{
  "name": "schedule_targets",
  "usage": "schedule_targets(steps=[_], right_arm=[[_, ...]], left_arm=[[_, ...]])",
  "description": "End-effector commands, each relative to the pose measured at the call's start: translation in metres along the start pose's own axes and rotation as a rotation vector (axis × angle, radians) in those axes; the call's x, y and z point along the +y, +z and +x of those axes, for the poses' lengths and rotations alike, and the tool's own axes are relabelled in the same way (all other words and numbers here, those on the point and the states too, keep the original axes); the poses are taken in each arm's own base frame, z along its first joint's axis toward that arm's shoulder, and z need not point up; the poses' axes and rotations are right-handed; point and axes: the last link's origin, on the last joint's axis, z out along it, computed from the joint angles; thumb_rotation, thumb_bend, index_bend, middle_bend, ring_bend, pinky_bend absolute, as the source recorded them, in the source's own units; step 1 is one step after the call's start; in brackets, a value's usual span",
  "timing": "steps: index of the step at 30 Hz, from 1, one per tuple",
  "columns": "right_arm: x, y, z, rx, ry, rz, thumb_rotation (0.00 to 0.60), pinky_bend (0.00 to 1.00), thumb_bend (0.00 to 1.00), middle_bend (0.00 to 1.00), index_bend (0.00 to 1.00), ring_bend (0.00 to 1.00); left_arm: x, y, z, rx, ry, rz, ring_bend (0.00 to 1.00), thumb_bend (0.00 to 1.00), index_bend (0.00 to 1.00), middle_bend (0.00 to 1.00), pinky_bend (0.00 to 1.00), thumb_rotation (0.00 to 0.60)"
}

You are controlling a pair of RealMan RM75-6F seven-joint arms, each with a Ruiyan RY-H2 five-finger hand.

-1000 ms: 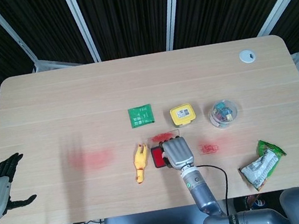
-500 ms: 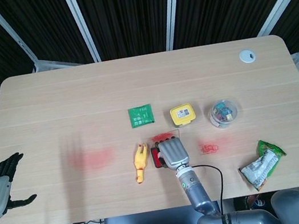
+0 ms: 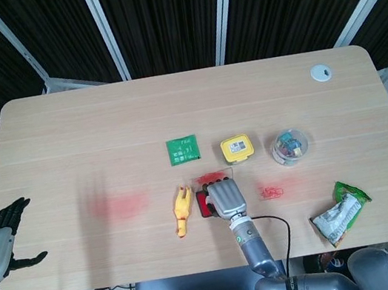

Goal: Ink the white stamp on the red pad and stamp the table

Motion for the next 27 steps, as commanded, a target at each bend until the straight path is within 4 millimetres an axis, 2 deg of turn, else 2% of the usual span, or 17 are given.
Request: schedule_targets(steps=[1, 10, 27], right_arm=[[0.001, -0.001, -0.002, -0.006, 0.001, -0.003, 0.6, 0.47, 0.53, 0.66, 0.76, 0.51], [0.002, -0.002, -0.004, -0.006, -0.004, -0.002, 0.6, 0.47, 0.53, 0.66, 0.76, 0.51], [0.0, -0.002, 0.009, 0.028, 0.003, 0.005, 0.6, 0.47, 0.53, 0.66, 0.76, 0.51]], left_arm=[[0.0, 0.0, 0.0, 0.0, 0.0, 0.0, 0.0, 0.0, 0.0, 0.0, 0.0, 0.6], [0.0, 0.0, 0.0, 0.0, 0.001, 0.0, 0.0, 0.0, 0.0, 0.0, 0.0, 0.6], [0.0, 0.0, 0.0, 0.0, 0.001, -0.001, 0.0, 0.0, 0.0, 0.0, 0.0, 0.6]])
